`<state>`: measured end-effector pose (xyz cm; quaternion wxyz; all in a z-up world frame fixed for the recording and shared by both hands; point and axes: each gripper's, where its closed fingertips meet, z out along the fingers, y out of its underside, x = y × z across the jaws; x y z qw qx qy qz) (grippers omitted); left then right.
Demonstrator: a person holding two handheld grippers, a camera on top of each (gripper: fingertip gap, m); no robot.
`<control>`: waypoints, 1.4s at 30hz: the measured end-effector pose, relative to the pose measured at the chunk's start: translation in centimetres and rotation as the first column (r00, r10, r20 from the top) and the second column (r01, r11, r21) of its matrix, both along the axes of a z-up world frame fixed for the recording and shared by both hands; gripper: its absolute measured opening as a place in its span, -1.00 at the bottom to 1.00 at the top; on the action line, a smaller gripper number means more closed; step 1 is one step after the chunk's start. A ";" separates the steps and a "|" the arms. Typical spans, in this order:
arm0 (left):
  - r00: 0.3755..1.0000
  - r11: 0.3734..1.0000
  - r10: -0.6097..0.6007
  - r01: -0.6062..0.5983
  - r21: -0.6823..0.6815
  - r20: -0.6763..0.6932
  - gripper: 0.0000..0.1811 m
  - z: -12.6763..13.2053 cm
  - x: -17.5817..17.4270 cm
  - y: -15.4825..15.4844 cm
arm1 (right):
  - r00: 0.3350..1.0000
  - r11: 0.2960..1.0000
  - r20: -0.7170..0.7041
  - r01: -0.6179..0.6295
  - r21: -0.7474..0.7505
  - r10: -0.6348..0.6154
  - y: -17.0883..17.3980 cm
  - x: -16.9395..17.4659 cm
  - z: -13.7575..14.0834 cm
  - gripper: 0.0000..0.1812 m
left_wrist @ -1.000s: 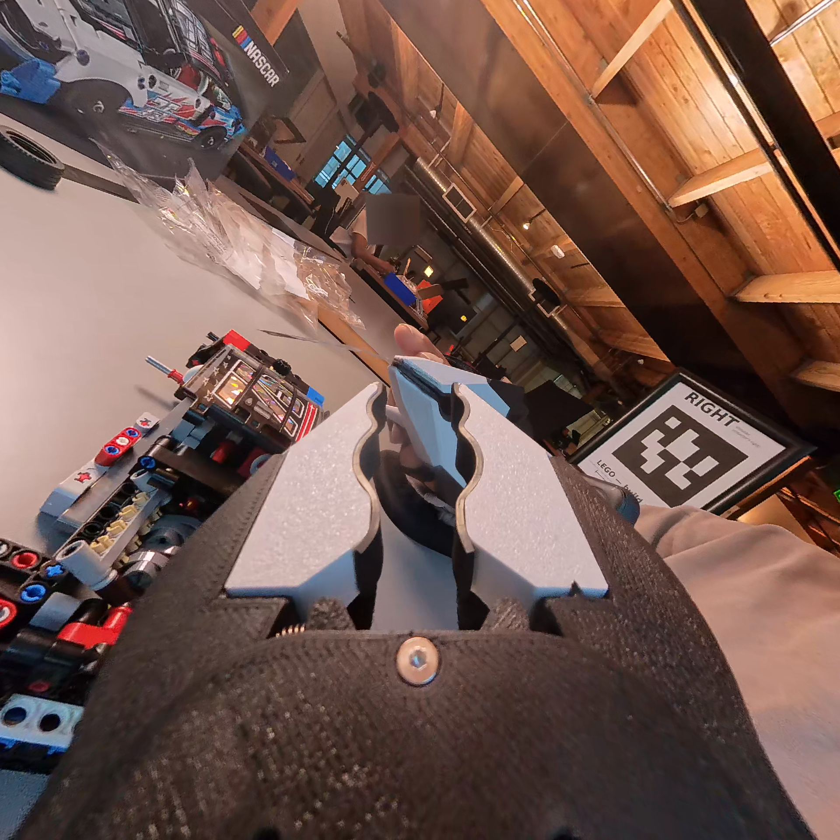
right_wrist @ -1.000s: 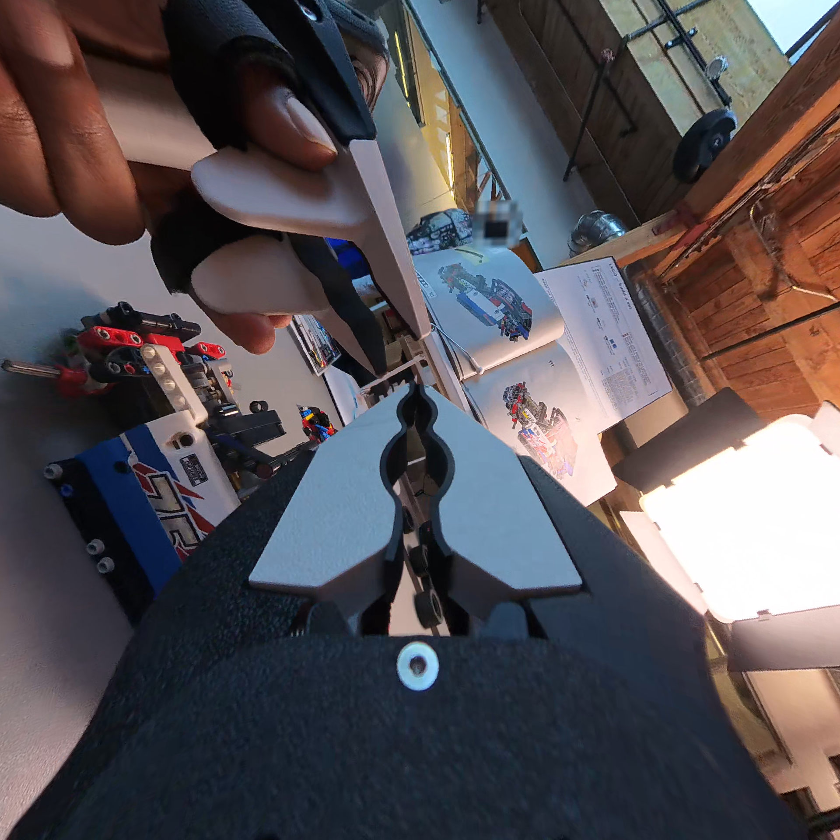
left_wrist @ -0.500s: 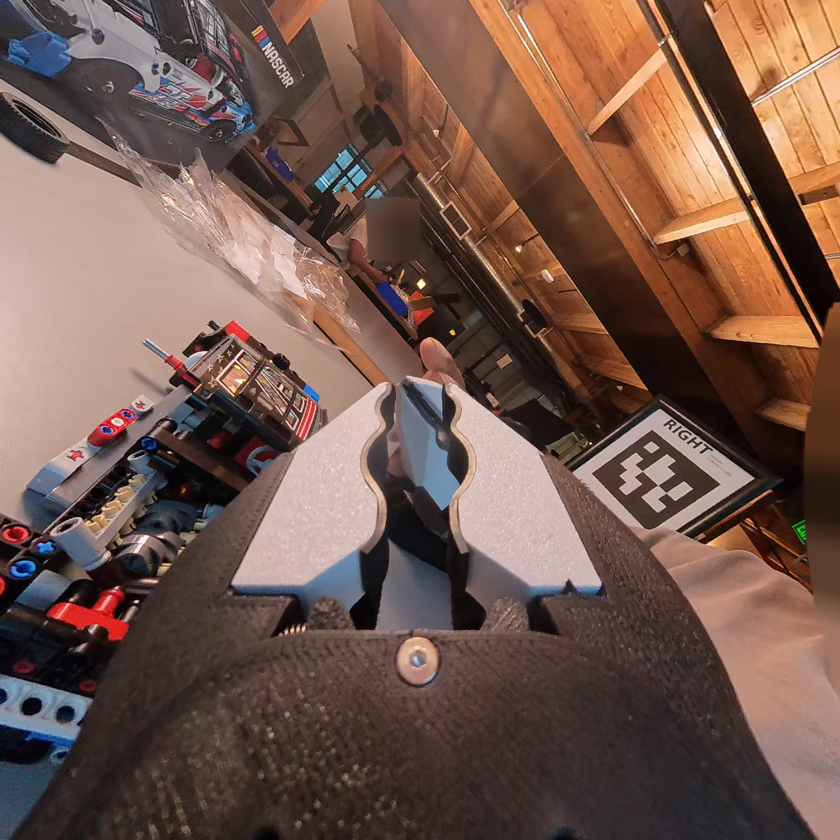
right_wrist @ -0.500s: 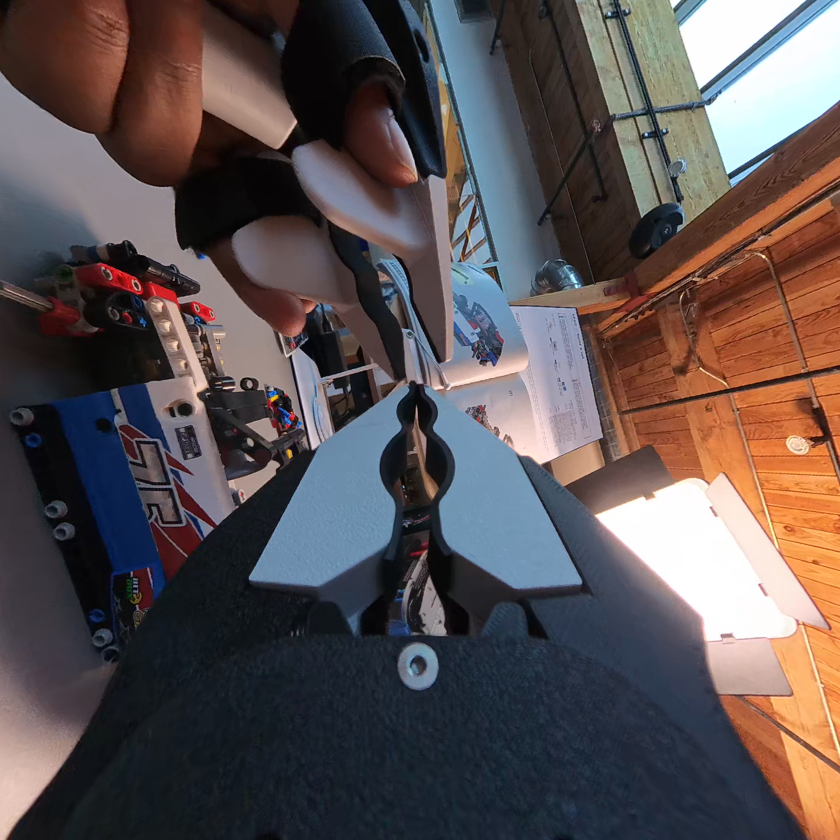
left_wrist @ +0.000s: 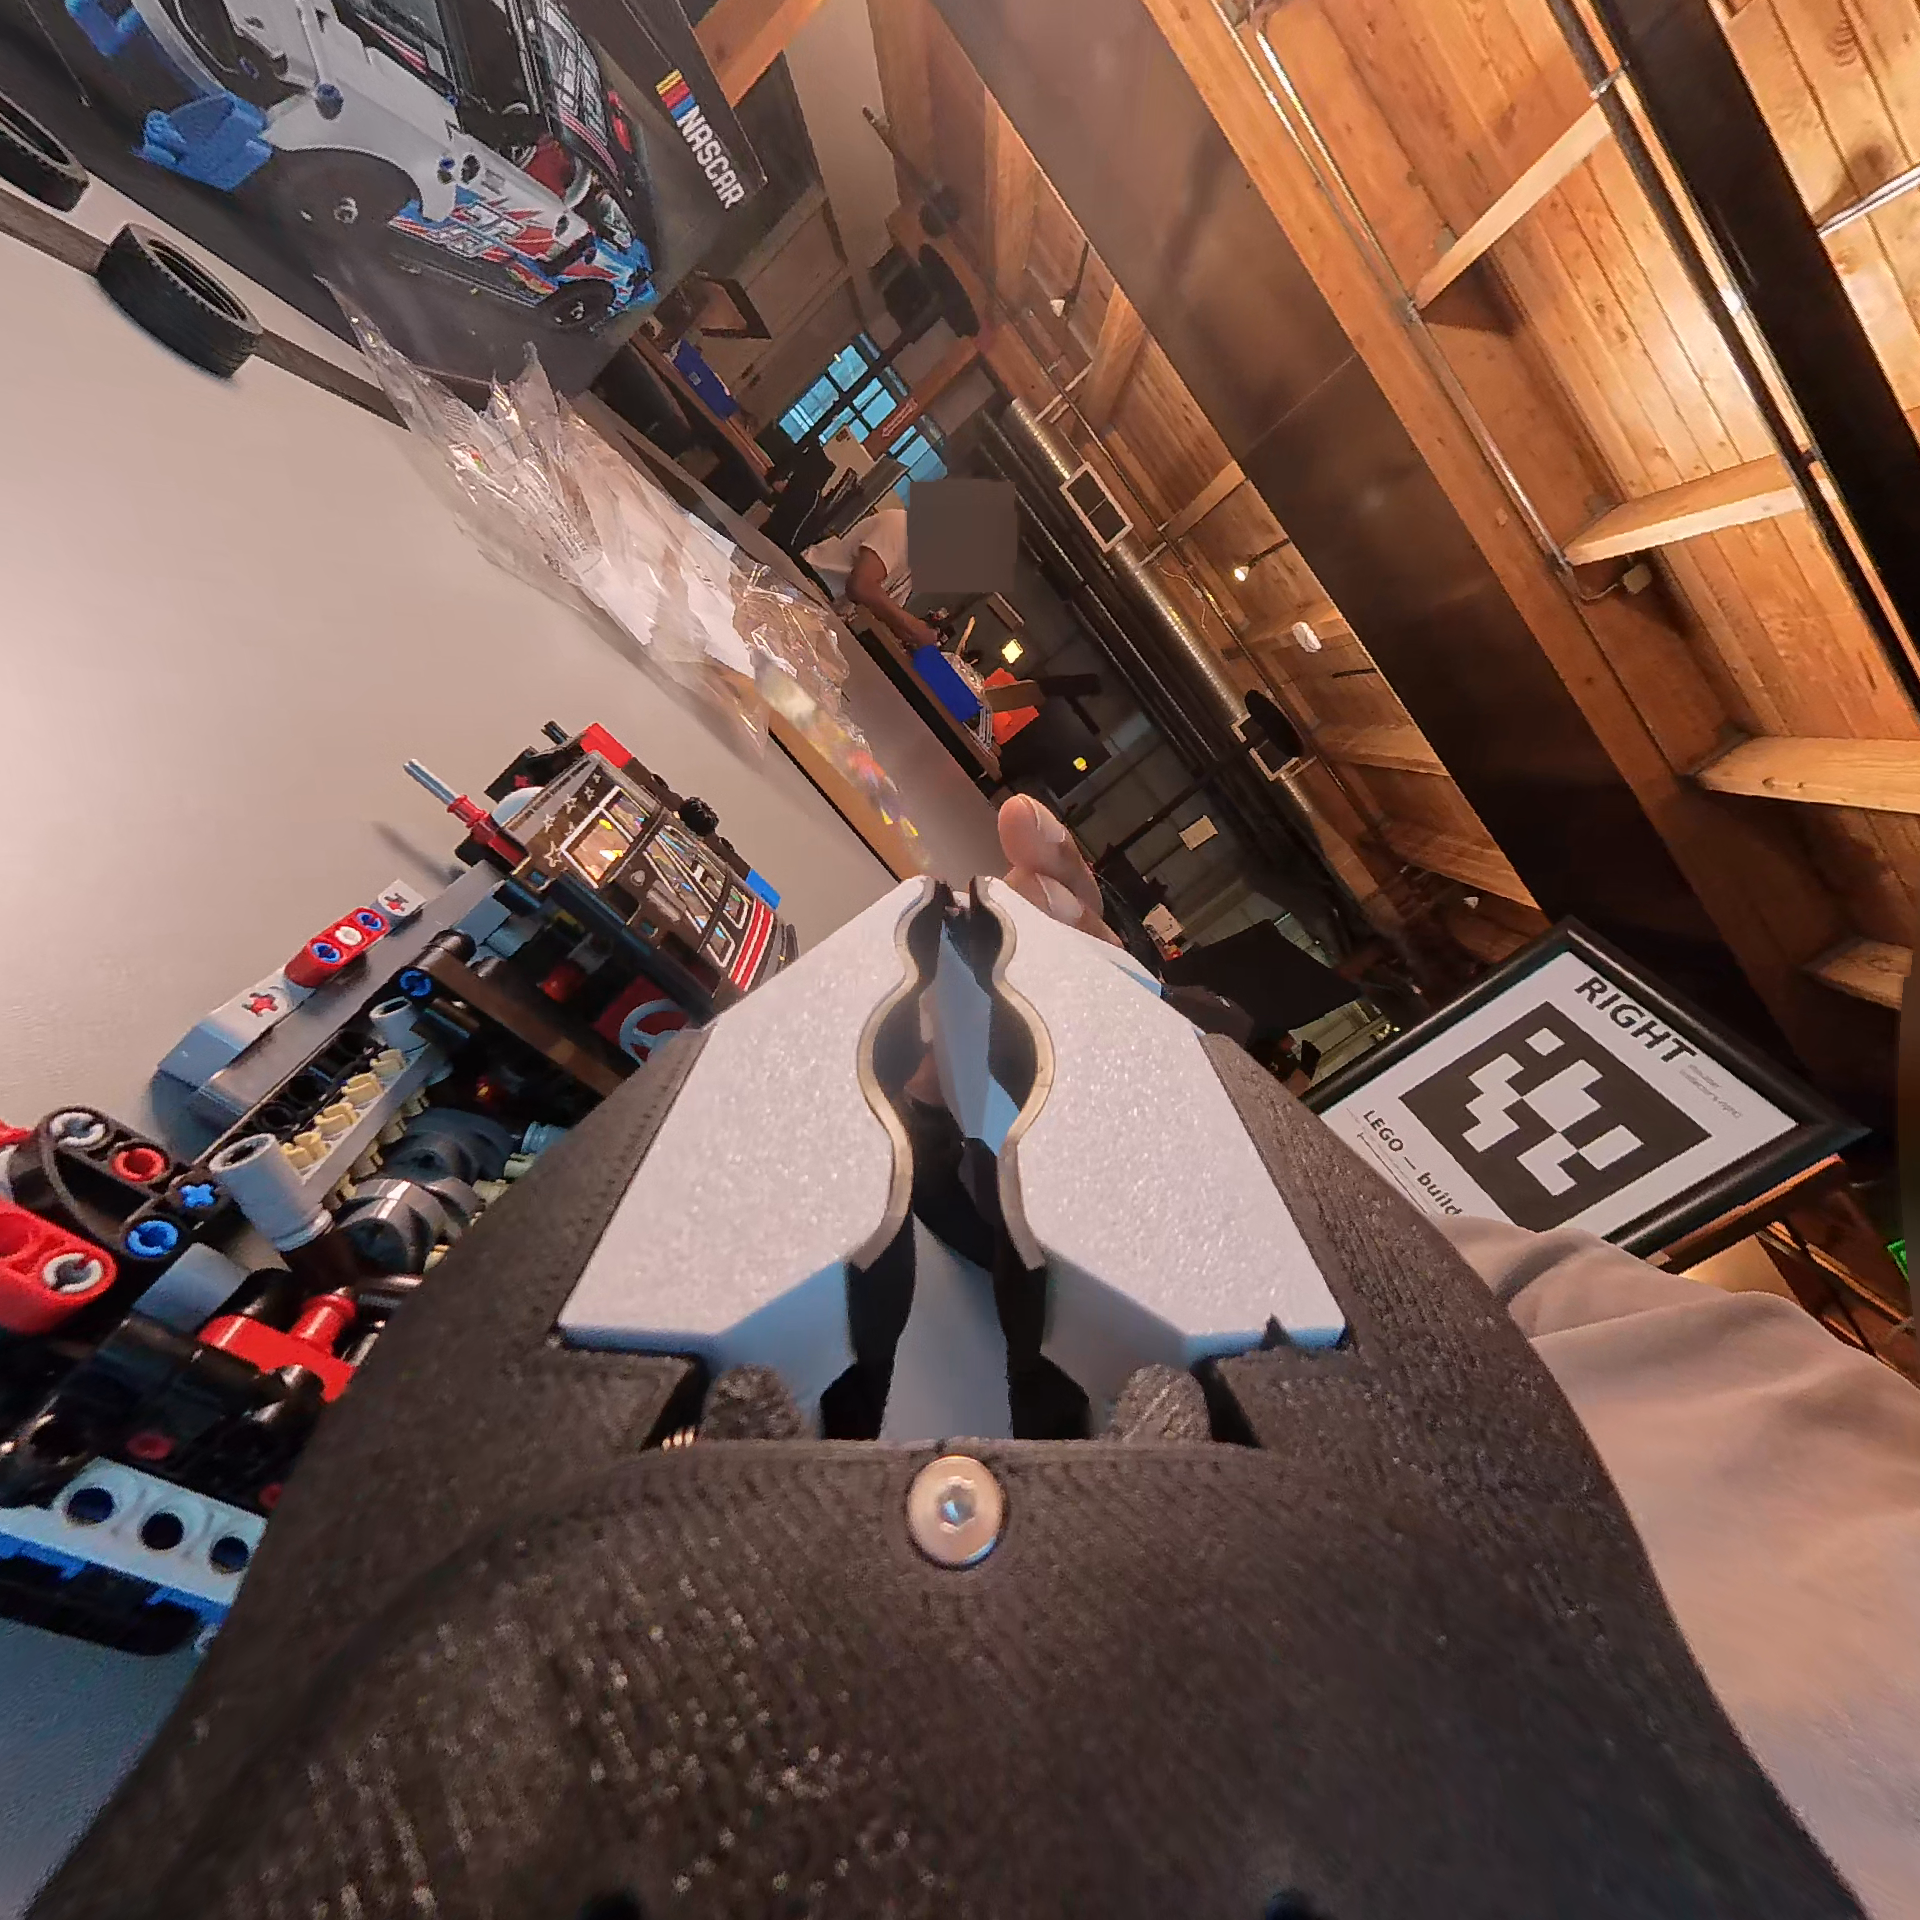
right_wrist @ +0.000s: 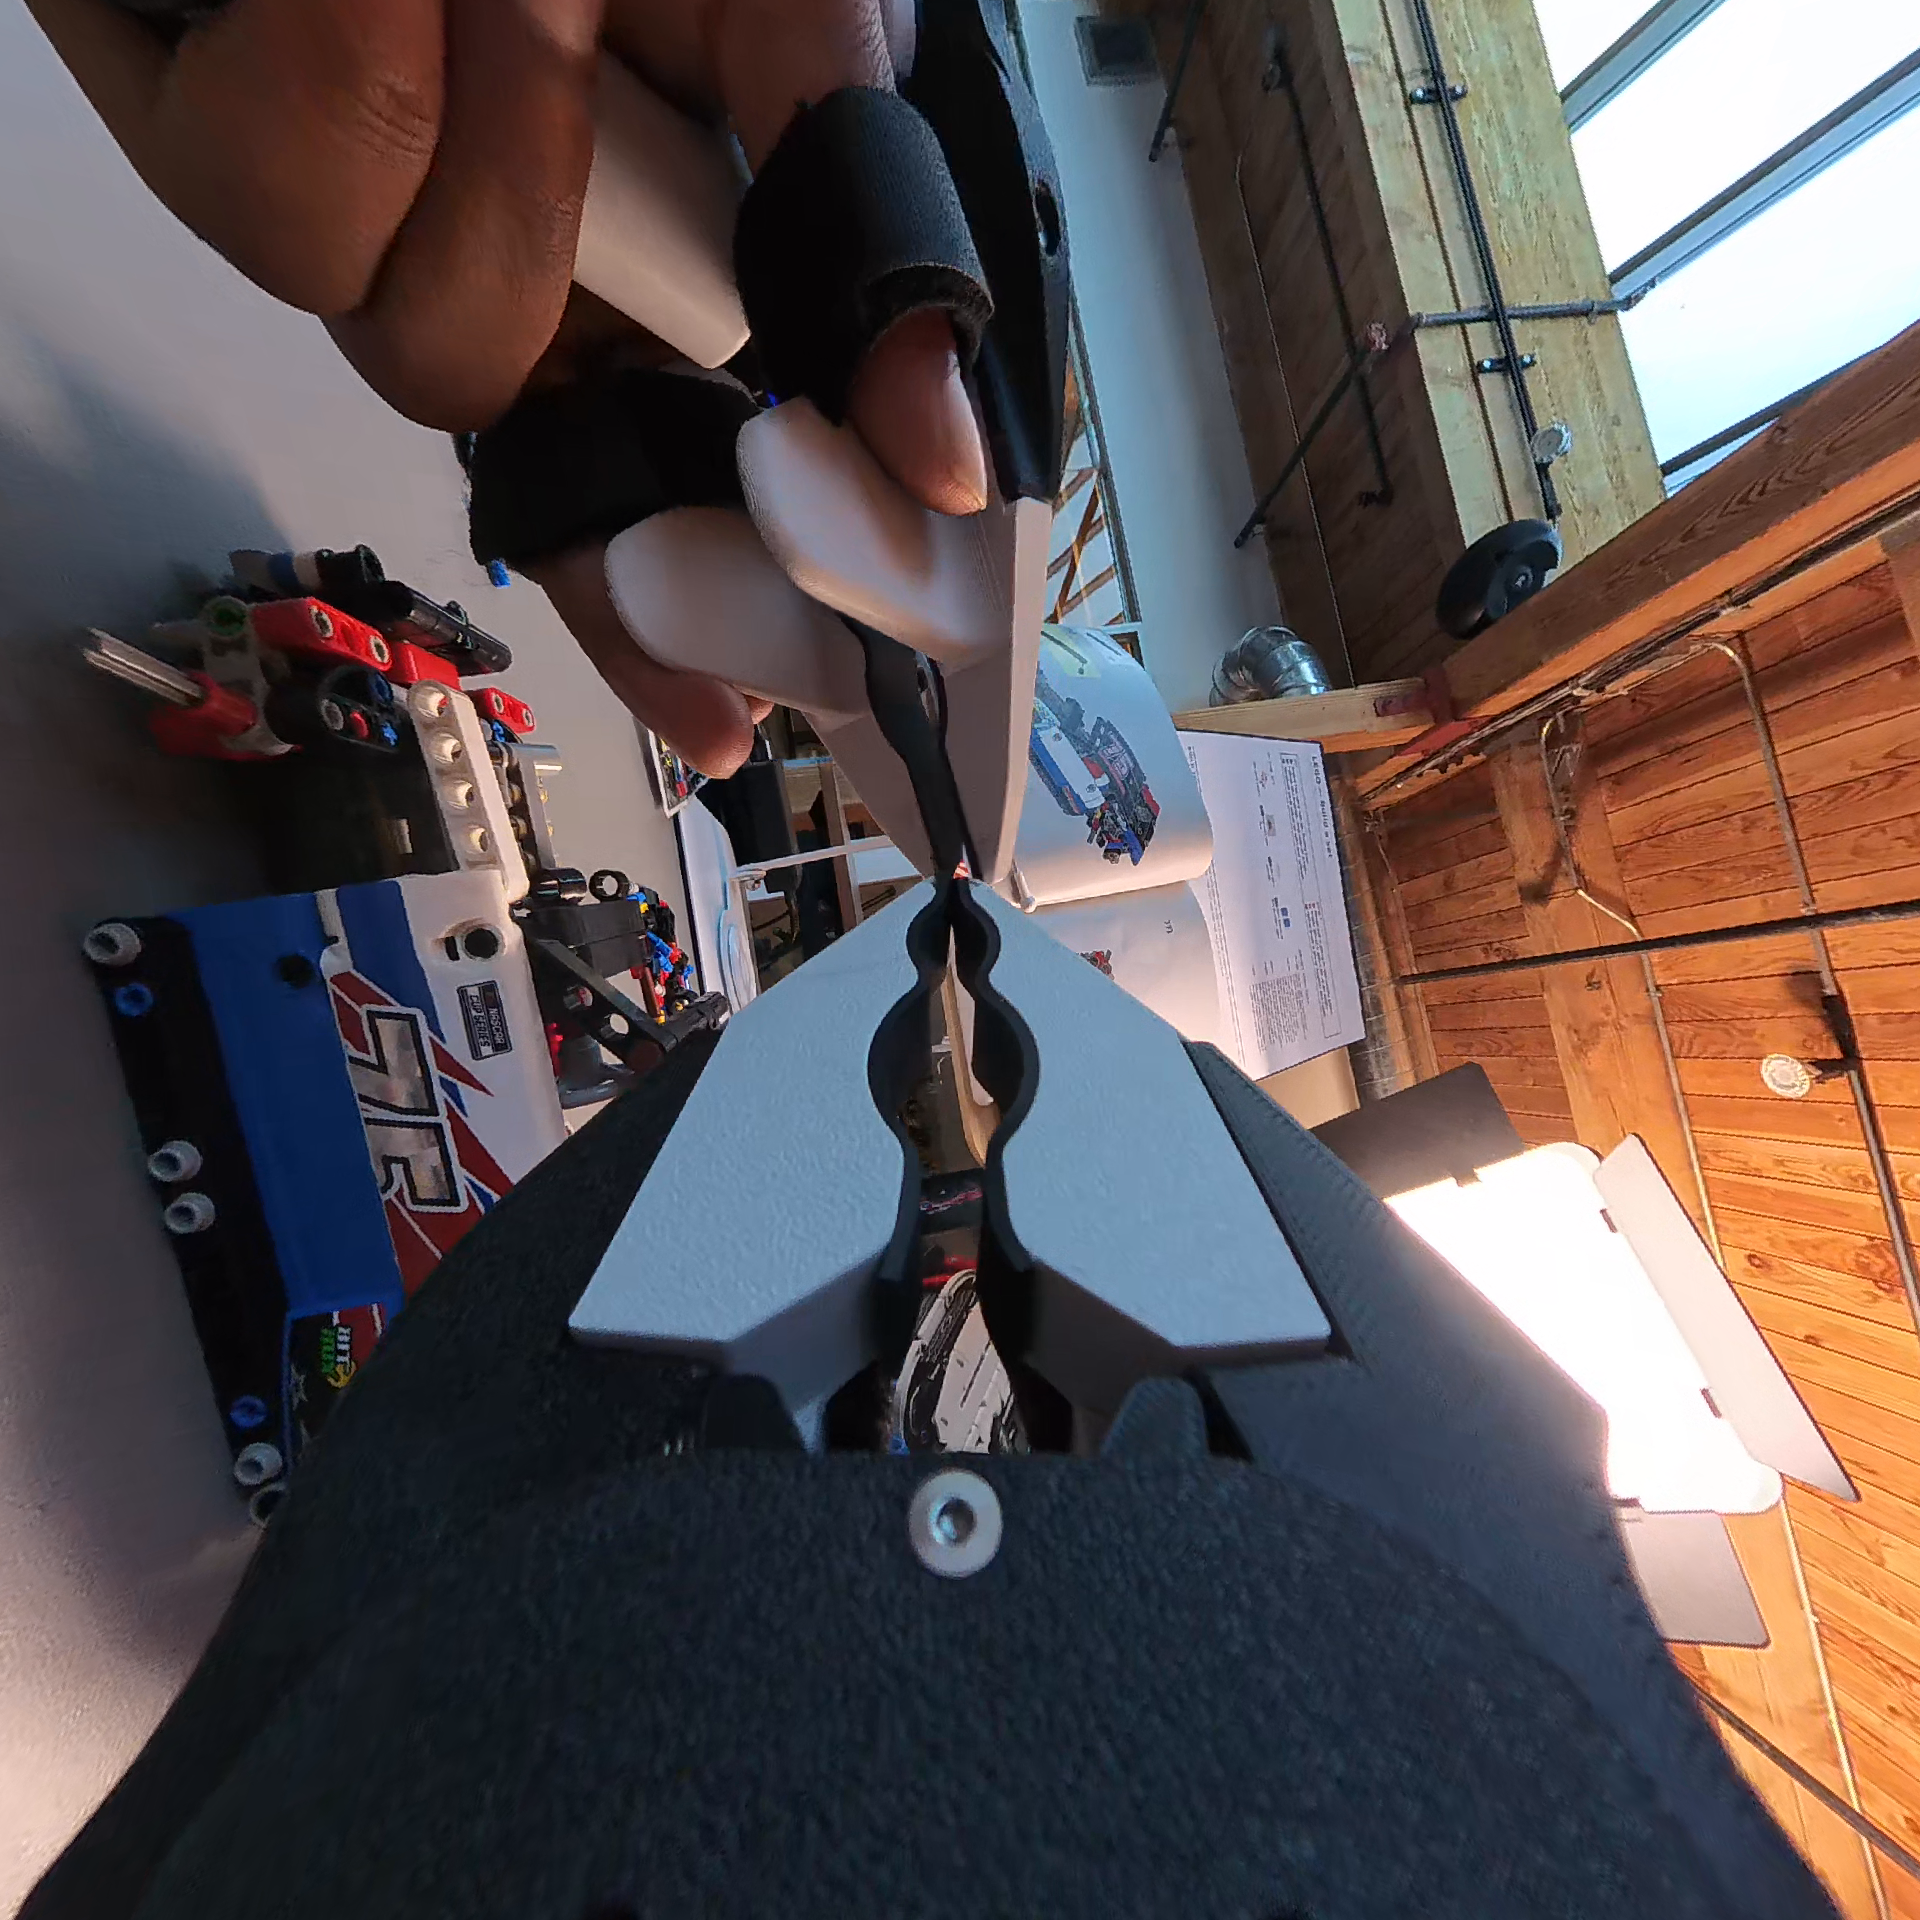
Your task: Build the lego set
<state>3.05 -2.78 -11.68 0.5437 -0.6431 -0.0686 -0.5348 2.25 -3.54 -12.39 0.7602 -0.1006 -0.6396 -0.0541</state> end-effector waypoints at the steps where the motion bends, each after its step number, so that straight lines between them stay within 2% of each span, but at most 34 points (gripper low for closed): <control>1: 1.000 1.000 0.001 -0.001 0.001 -0.004 -0.98 0.0 0.0 0.0 | 1.000 1.000 0.002 0.001 0.001 -0.001 0.0 0.0 0.0 -1.00; 4: 0.999 1.000 0.012 -0.011 0.020 -0.051 -1.00 0.0 0.0 -0.1 | 1.000 1.000 -0.004 -0.007 -0.007 0.007 -0.1 0.1 0.0 -1.00; 6: 0.991 0.999 0.030 -0.025 0.042 -0.132 -1.00 -0.1 -0.2 -0.1 | 1.000 0.998 -0.015 -0.027 -0.048 0.027 -0.4 0.1 0.3 -0.97; 10: 0.946 0.994 0.060 -0.028 0.106 -0.317 -1.00 0.4 -0.5 -0.2 | 0.986 0.946 -0.003 -0.160 -0.283 0.166 -1.9 0.4 0.6 -0.63; 12: 0.893 0.988 0.077 -0.009 0.153 -0.443 -1.00 0.7 -0.6 -0.5 | 0.957 0.842 -0.031 -0.270 -0.467 0.289 -2.8 1.1 1.6 -0.61; 15: 0.759 0.985 0.002 0.111 0.133 -0.651 -1.00 -0.2 -0.1 -1.4 | 0.904 0.570 -0.114 -0.354 -0.742 0.413 -2.0 2.8 4.3 -0.65; 16: 0.710 0.984 -0.037 0.149 0.099 -0.704 -1.00 -1.0 0.1 -1.8 | 0.898 0.486 -0.128 -0.342 -0.804 0.421 -1.0 3.2 4.8 -0.70; 18: 0.632 0.983 -0.066 0.174 0.059 -0.772 -1.00 -2.2 0.2 -2.1 | 0.876 0.373 -0.034 -0.240 -0.896 0.482 0.1 4.1 3.3 -0.79; 20: 0.593 0.979 -0.110 0.203 0.015 -0.798 -1.00 -3.1 0.8 -2.5 | 0.834 0.313 0.112 -0.076 -0.947 0.540 0.6 5.0 0.3 -0.86; 21: 0.582 0.977 -0.124 0.212 0.002 -0.803 -1.00 -3.4 1.1 -2.6 | 0.823 0.293 0.134 -0.041 -0.955 0.552 0.8 5.3 -0.6 -0.88; 25: 0.534 0.971 -0.157 0.238 -0.031 -0.831 -1.00 -4.7 1.9 -2.8 | 0.815 0.262 0.151 -0.002 -0.965 0.560 0.9 5.6 -1.9 -0.89; 31: 0.519 0.964 -0.179 0.261 -0.044 -0.836 -1.00 -5.1 2.6 -3.2 | 0.812 0.260 0.190 0.050 -0.964 0.551 1.4 5.6 -3.0 -0.88; 42: 0.537 0.960 -0.195 0.276 -0.047 -0.821 -1.00 -5.0 3.2 -3.3 | 0.793 0.239 0.183 0.049 -0.970 0.581 1.0 5.8 -3.1 -1.00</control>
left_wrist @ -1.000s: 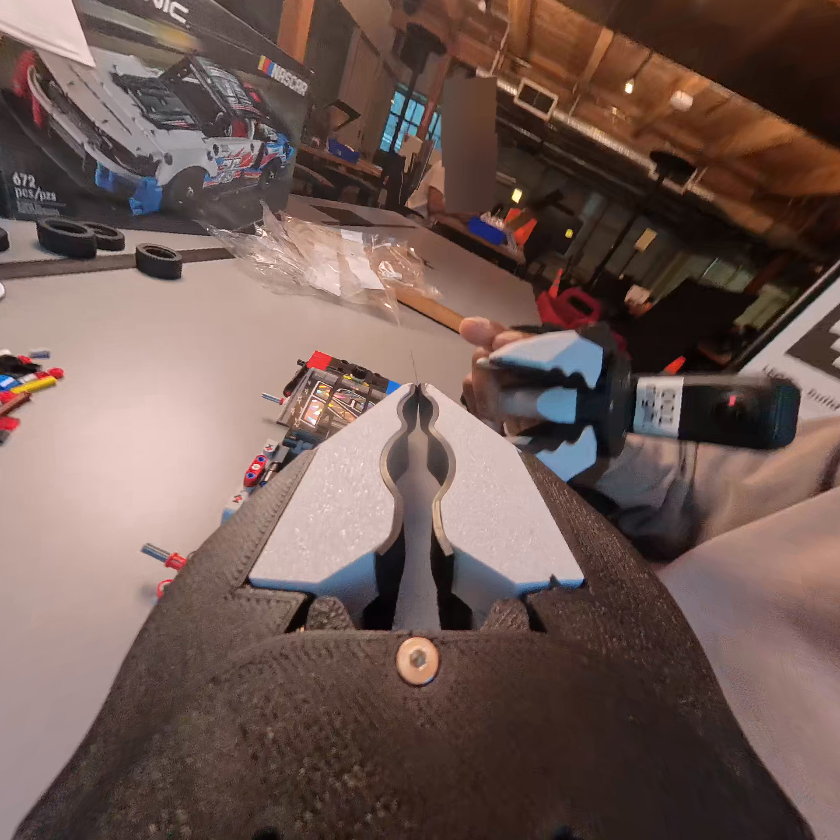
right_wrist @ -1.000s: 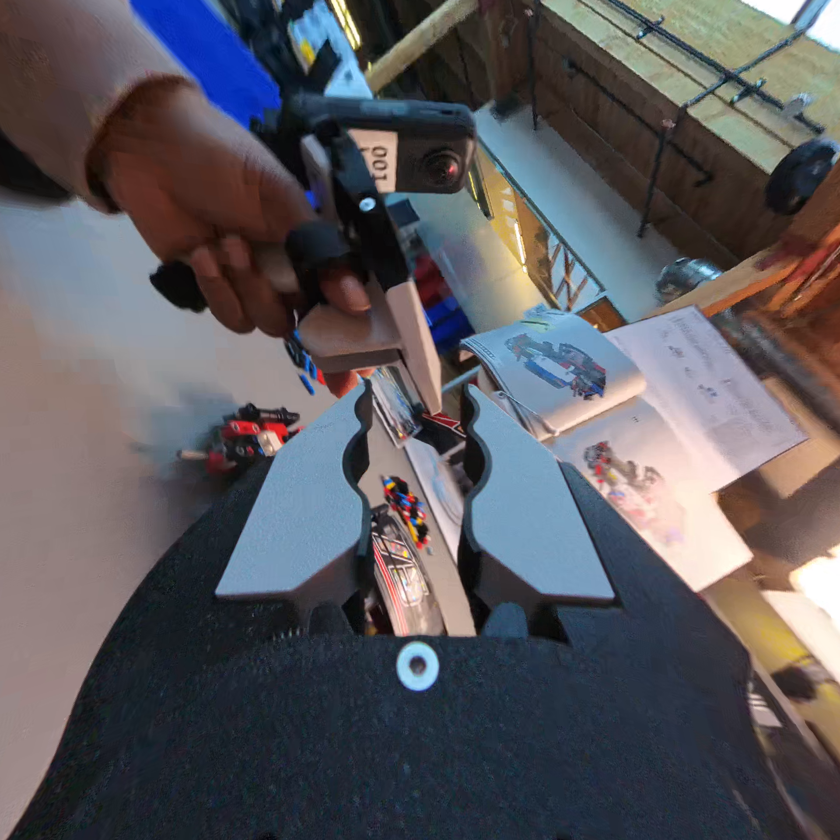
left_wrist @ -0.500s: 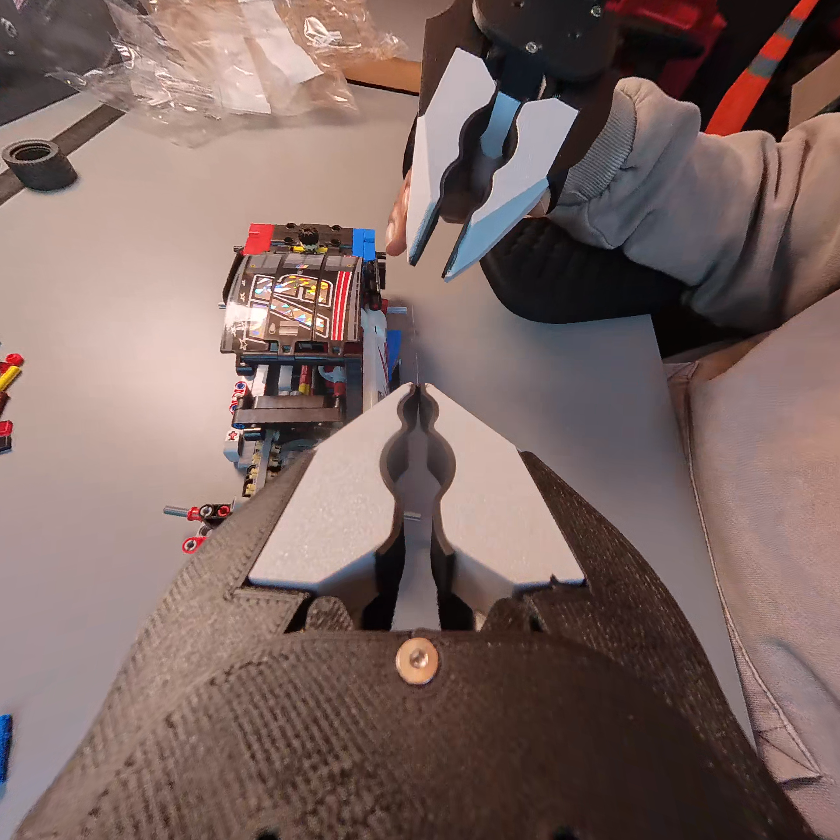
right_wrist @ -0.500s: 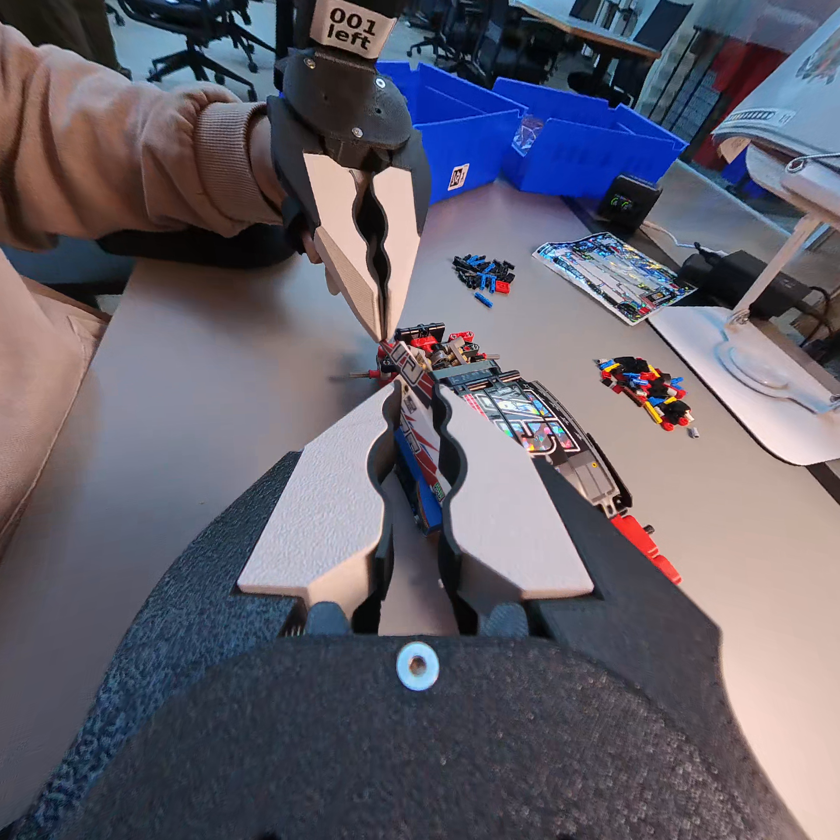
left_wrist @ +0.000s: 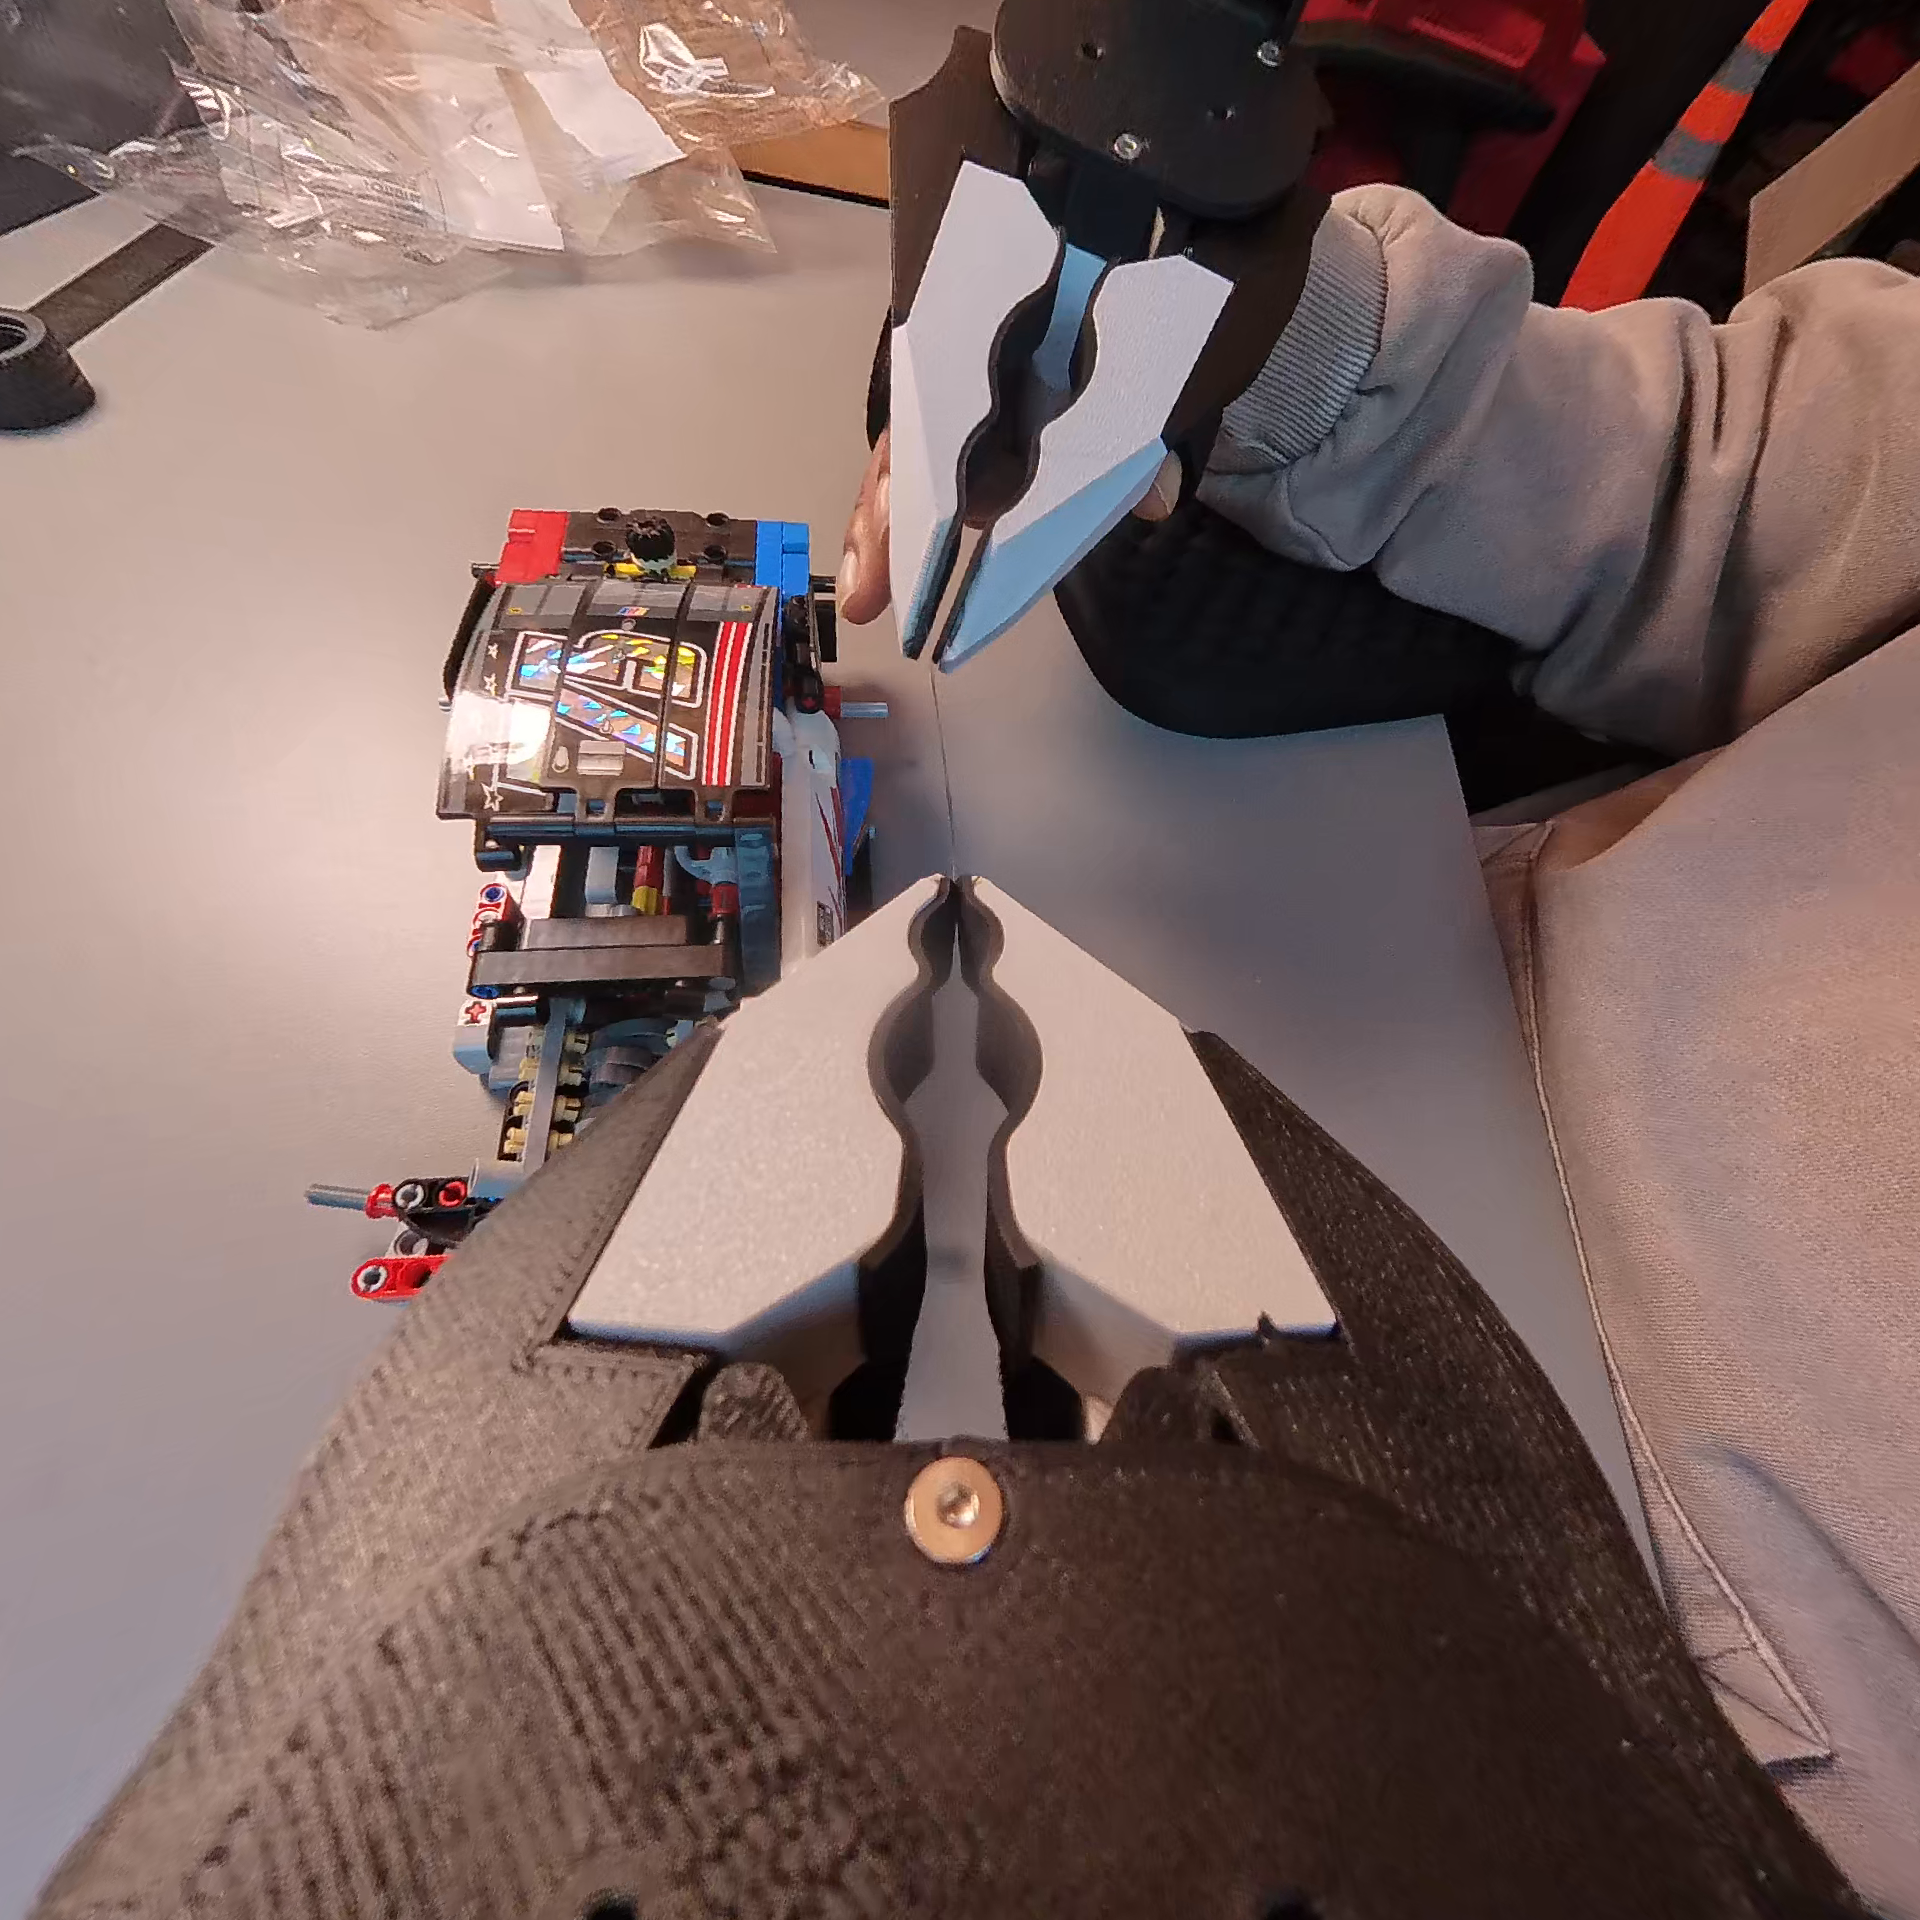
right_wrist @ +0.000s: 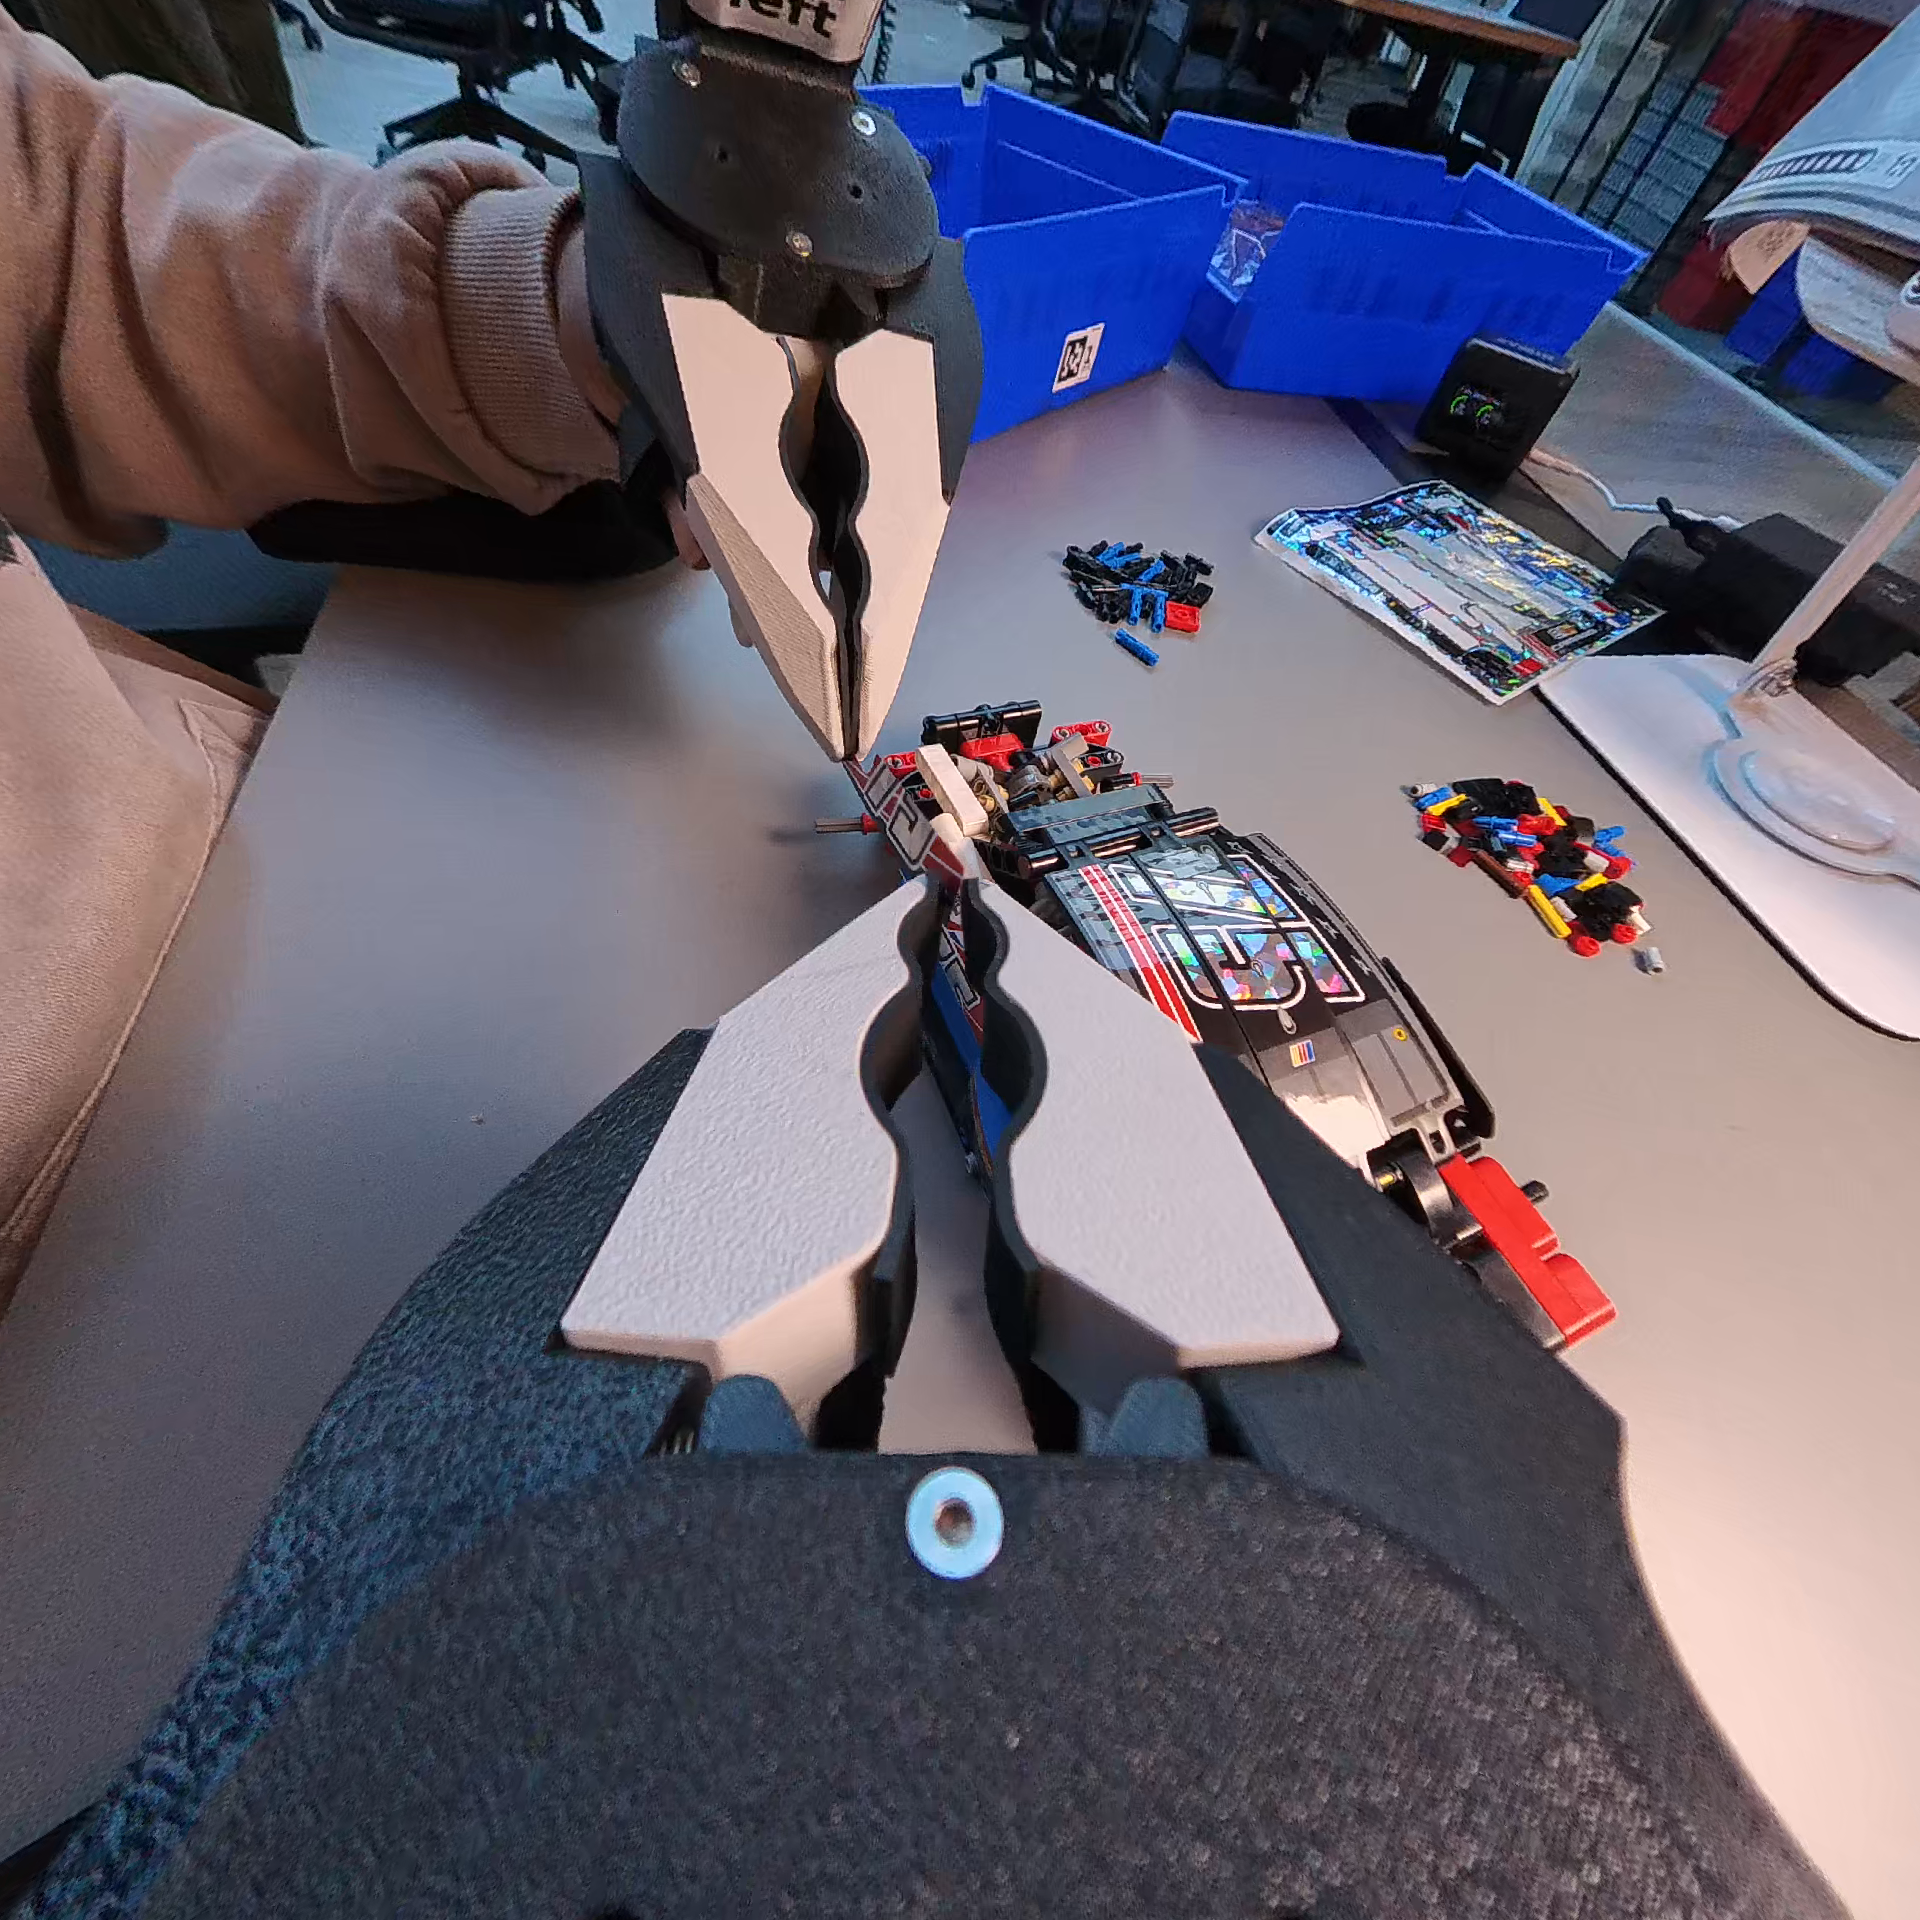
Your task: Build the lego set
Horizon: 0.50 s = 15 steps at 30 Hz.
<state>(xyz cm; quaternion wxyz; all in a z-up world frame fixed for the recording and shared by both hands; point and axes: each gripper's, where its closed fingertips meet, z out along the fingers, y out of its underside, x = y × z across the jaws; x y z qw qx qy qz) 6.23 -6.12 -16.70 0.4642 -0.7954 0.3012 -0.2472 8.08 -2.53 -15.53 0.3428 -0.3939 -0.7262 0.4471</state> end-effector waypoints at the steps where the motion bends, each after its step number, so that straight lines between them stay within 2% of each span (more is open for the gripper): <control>1: 1.000 1.000 0.000 0.000 -0.001 -0.001 -1.00 0.0 0.0 0.0 | 1.000 1.000 -0.002 -0.001 -0.003 0.001 0.0 0.0 0.1 -1.00; 10: 1.000 1.000 0.024 -0.024 -0.012 -0.011 -0.99 -0.4 -0.3 0.2 | 0.999 0.999 0.051 0.013 -0.049 -0.011 -0.2 0.3 -0.4 -1.00; 12: 0.999 1.000 0.027 -0.027 -0.004 -0.037 -0.85 -0.4 -0.3 0.1 | 0.996 0.996 0.083 0.017 -0.085 -0.010 -0.6 0.6 -0.9 -1.00; 15: 0.994 1.000 0.020 -0.018 0.019 -0.103 -0.74 -0.7 -0.3 0.0 | 0.994 0.991 0.112 0.012 -0.131 0.003 -1.3 0.9 -1.6 -1.00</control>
